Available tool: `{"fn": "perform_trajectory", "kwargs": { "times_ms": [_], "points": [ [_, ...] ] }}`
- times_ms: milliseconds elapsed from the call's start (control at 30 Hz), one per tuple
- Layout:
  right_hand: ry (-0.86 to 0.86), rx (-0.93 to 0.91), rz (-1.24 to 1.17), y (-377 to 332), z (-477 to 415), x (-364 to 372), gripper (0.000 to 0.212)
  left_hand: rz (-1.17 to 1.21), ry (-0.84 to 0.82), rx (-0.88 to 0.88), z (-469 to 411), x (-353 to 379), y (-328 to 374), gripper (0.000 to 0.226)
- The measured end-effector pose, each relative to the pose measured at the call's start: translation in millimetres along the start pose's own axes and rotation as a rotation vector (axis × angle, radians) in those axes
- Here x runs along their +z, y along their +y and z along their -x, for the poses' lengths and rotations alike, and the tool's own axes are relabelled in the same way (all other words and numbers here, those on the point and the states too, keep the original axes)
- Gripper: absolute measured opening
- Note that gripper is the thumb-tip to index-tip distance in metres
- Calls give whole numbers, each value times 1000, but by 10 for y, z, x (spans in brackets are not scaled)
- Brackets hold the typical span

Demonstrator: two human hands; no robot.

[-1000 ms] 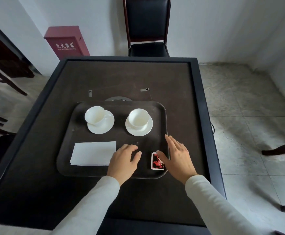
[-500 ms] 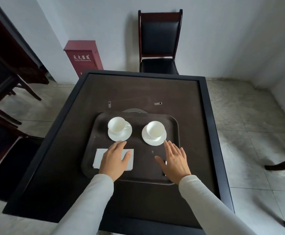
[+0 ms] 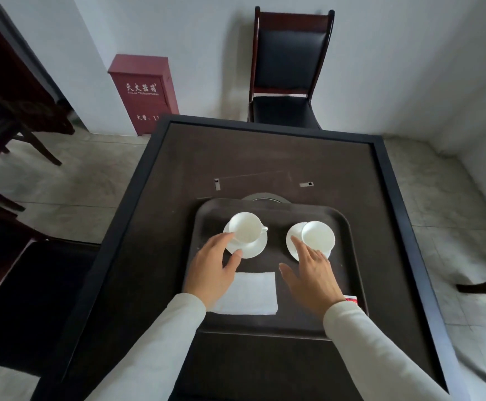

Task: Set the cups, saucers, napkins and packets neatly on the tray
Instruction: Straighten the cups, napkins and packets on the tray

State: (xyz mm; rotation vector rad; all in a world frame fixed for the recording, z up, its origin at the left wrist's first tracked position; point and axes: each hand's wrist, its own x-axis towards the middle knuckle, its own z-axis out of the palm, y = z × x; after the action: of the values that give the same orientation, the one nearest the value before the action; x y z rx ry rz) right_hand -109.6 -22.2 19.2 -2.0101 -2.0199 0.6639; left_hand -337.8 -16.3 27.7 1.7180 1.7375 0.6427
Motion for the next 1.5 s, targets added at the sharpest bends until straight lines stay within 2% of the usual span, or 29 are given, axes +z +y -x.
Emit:
{"fn": "perform_trajectory", "kwargs": {
  "times_ms": [200,400,600,833,967,1267,1500],
  "points": [
    [47,109,-165,-228,-263,95,60,81,-45,18,-350,-58,-263,42],
    [149,204,-367,-329,-441,373,61,282,-14,8,-802,-44,-285,37],
    [248,140,-432,-388,-480,684,66,366,-71,7,-1199,80,-273,31],
    [347,129,-596,-515,-518,1028,80,462,-217,-21,-1420,356,-402,26],
    [377,134,-625,-491,-535,1172,83,449,-183,-12,-1408,500,-504,29],
    [432,111,-561,-458,-653,1334,65,484,-105,-92,-1337,736,-630,31],
    [321,12,-623,-273,-718,1241,67,601,-32,-145,-1199,780,-629,37]
  ]
}}
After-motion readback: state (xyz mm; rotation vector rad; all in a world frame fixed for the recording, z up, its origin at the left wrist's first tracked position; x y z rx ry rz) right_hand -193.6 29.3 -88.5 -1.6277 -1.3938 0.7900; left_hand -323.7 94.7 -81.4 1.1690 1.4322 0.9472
